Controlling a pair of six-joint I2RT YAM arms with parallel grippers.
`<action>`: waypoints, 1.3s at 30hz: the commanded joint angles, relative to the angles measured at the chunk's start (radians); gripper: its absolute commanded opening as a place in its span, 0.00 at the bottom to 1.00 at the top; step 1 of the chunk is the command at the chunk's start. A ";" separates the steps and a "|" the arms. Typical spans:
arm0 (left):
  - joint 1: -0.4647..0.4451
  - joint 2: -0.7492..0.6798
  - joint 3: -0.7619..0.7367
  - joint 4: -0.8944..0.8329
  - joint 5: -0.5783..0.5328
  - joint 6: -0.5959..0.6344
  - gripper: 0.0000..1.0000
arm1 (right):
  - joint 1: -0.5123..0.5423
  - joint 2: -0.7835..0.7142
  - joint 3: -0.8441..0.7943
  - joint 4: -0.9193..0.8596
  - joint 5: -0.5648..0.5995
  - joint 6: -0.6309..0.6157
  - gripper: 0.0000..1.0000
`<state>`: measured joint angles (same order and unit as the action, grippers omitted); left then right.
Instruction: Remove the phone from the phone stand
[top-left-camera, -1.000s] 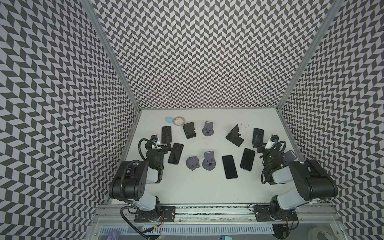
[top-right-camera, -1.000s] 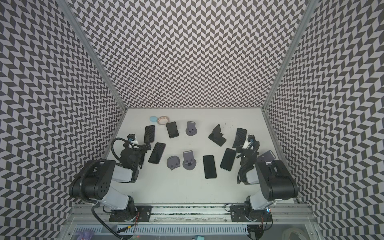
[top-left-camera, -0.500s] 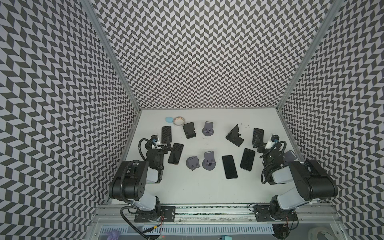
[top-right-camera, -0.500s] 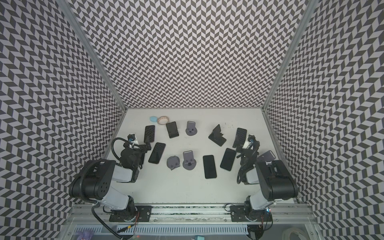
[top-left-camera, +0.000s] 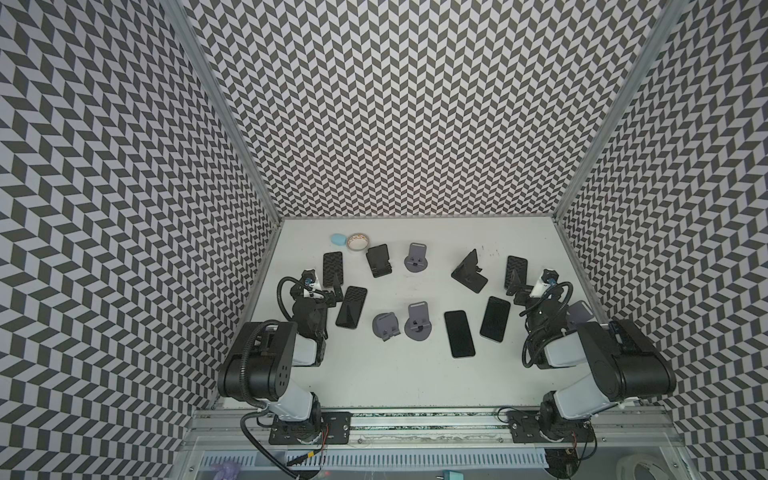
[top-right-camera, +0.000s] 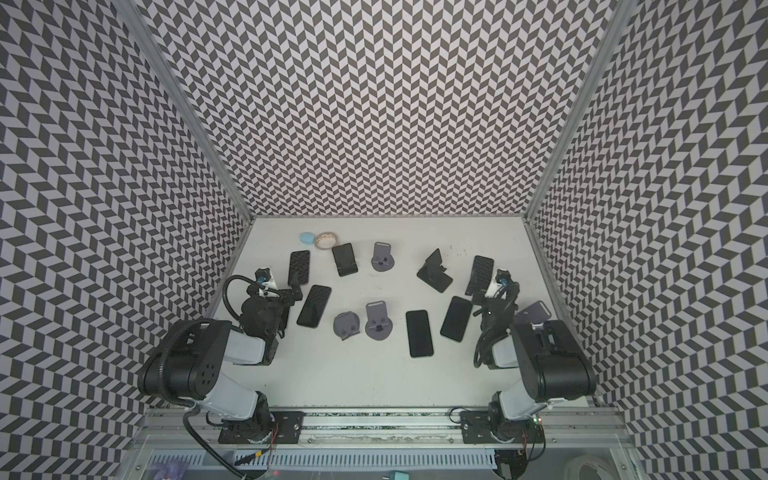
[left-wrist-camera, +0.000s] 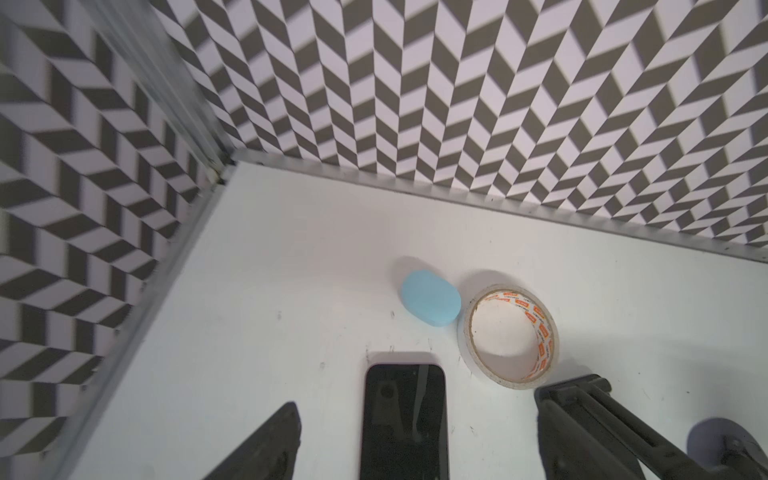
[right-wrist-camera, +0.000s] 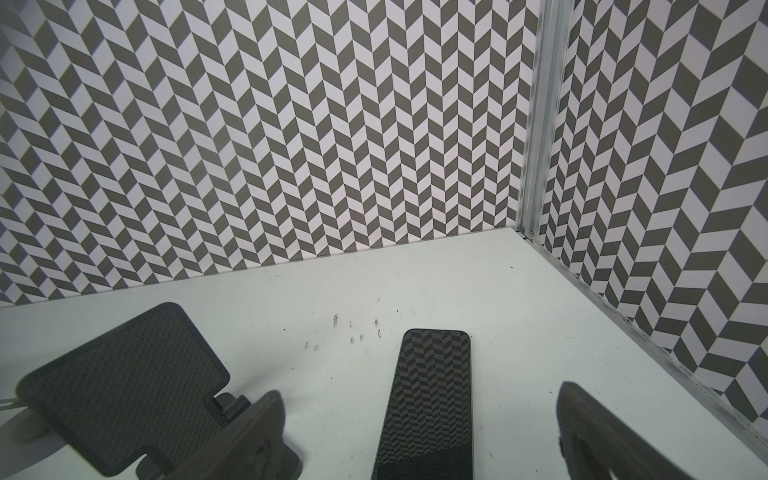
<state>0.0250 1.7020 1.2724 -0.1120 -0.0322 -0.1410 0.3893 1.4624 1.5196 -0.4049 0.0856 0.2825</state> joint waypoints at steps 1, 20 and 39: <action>0.007 -0.140 -0.226 0.350 -0.081 0.043 0.91 | -0.125 -0.096 -0.236 0.299 0.178 -0.002 0.92; 0.007 -0.373 -0.890 1.014 0.013 0.132 0.92 | -0.265 -0.098 -1.148 1.393 0.045 -0.436 0.93; 0.011 -0.290 -0.940 1.054 0.136 0.180 0.92 | -0.259 -0.090 -1.246 1.451 -0.086 -0.439 0.88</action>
<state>0.0273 1.4120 0.3420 0.8513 0.0463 0.0105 0.1287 1.3777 0.3065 0.8032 0.0540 -0.1329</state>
